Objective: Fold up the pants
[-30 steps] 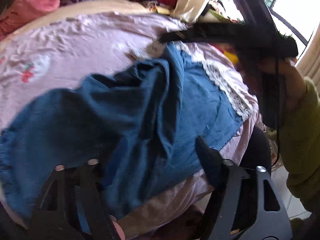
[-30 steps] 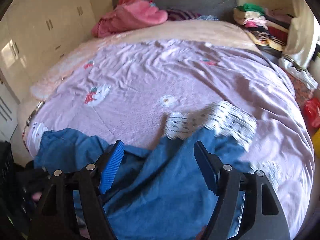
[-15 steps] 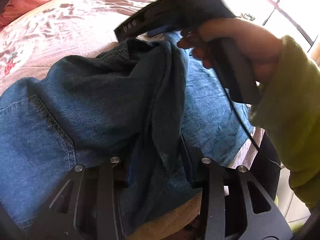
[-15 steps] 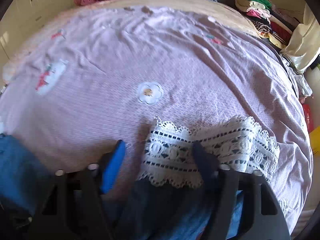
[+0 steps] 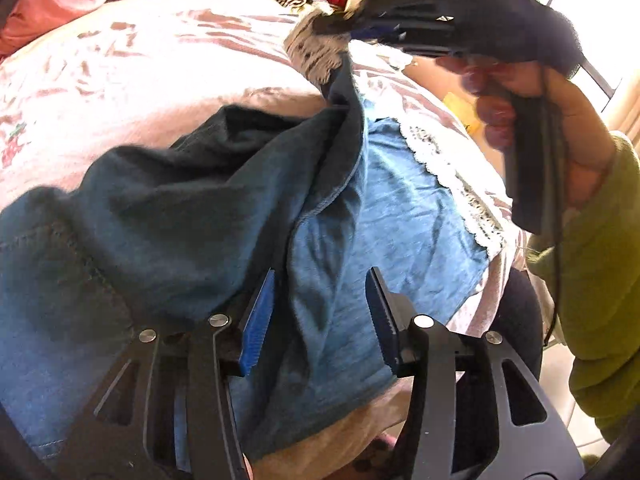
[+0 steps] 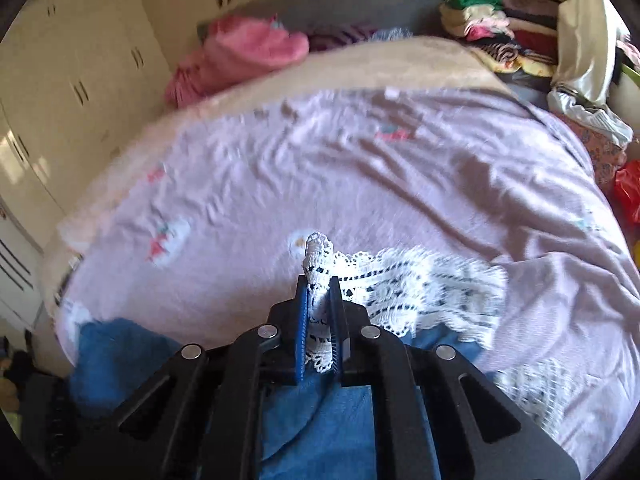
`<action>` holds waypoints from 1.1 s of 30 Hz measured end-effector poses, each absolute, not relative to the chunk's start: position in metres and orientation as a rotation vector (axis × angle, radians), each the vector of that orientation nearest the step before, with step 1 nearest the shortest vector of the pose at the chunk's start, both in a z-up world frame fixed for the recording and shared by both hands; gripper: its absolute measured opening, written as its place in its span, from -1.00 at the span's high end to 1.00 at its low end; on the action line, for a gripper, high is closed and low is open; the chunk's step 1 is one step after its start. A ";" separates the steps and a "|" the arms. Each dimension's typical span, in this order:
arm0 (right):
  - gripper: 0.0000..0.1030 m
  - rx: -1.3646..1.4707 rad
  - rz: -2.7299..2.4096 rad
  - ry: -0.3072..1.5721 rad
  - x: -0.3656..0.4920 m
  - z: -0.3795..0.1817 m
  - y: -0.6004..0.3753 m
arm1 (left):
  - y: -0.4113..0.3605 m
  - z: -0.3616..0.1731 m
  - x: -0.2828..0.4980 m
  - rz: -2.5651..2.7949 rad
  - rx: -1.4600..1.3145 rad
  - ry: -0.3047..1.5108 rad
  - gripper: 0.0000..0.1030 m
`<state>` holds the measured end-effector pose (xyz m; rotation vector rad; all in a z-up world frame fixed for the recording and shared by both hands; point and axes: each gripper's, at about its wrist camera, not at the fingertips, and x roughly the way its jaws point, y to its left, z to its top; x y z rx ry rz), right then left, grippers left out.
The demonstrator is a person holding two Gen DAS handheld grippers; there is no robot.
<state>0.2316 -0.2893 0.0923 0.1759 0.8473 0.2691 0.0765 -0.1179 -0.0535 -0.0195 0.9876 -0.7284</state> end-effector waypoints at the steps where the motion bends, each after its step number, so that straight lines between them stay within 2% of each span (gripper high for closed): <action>1: 0.84 0.186 0.267 0.824 0.227 0.101 -0.294 | -0.121 -0.052 0.078 -0.730 -0.019 0.978 0.25; 5: 0.84 0.226 0.262 0.766 0.217 0.123 -0.309 | -0.122 -0.050 0.079 -0.722 -0.023 0.976 0.28; 6: 0.84 0.238 0.259 0.755 0.213 0.127 -0.313 | -0.122 -0.050 0.075 -0.719 -0.020 0.974 0.37; 7: 0.84 0.249 0.250 0.742 0.209 0.131 -0.318 | -0.121 -0.050 0.079 -0.715 -0.015 0.976 0.65; 8: 0.84 0.257 0.247 0.734 0.204 0.134 -0.321 | -0.120 -0.050 0.082 -0.714 -0.014 0.981 0.85; 10: 0.84 0.295 0.234 0.716 0.196 0.137 -0.333 | -0.119 -0.054 0.081 -0.716 -0.029 0.986 0.99; 18: 0.84 0.442 0.143 0.681 0.116 0.129 -0.380 | -0.103 -0.033 0.077 -0.740 0.009 0.931 0.99; 24: 0.84 0.534 0.031 0.768 0.051 0.084 -0.405 | -0.106 -0.037 0.068 -0.794 0.054 0.934 0.99; 29: 0.84 0.600 -0.043 0.882 0.027 0.035 -0.414 | -0.117 -0.051 0.063 -0.808 0.105 0.966 0.99; 33: 0.84 0.617 -0.060 0.902 0.013 0.021 -0.415 | -0.127 -0.057 0.053 -0.796 0.182 0.958 0.98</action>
